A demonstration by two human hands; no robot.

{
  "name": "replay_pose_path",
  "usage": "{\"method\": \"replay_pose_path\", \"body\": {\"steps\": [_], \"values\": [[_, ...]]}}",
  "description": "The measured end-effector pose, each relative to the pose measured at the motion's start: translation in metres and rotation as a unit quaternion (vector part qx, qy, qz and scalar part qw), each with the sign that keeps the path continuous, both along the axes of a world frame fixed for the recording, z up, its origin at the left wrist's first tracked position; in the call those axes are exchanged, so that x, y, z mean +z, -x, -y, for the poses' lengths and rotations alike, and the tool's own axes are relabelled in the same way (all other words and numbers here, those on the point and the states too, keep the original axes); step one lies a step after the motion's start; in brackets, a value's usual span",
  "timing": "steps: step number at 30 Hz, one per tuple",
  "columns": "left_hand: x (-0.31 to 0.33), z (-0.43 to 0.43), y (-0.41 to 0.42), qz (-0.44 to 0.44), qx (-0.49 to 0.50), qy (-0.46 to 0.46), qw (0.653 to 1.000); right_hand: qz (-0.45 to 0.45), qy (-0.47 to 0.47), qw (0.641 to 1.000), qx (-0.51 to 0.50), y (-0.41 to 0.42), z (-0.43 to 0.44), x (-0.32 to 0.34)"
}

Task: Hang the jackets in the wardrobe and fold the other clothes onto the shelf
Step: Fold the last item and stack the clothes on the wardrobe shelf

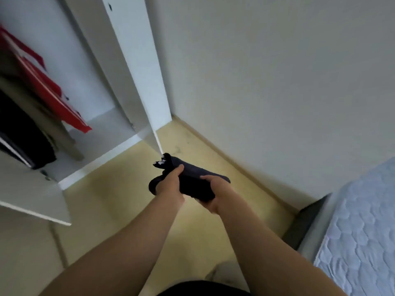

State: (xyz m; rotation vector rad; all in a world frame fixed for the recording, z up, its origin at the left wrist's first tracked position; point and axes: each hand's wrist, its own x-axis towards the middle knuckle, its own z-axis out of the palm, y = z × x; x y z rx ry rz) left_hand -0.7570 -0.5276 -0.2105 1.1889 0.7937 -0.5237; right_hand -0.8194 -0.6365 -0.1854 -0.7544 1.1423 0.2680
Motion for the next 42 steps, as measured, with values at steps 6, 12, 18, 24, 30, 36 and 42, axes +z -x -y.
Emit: {"method": "replay_pose_path", "body": {"steps": [6, 12, 18, 24, 30, 36, 42], "values": [[0.026, -0.061, -0.072, -0.054, 0.094, 0.044, 0.993, 0.019, 0.070, 0.986, 0.151, -0.099, -0.021, 0.027], [0.055, -0.064, -0.136, -0.031, 0.189, -0.003, 0.982, 0.081, 0.006, 0.965, 0.250, -0.191, -0.011, 0.044], [0.099, -0.060, -0.183, 0.031, 0.281, 0.016, 0.959, 0.141, 0.010, 0.927, 0.347, -0.280, 0.002, 0.086], [0.161, -0.082, -0.237, 0.088, 0.304, 0.001, 0.949, 0.182, -0.045, 0.901, 0.392, -0.350, -0.020, 0.142], [0.219, -0.133, -0.320, 0.140, 0.296, -0.015, 0.945, 0.250, -0.046, 0.879, 0.404, -0.439, -0.074, 0.191], [0.277, -0.207, -0.433, 0.215, 0.267, -0.023, 0.939, 0.320, -0.001, 0.875, 0.362, -0.550, -0.153, 0.256], [0.366, -0.272, -0.560, 0.310, 0.234, -0.008, 0.921, 0.421, 0.043, 0.853, 0.307, -0.670, -0.219, 0.339]]}}
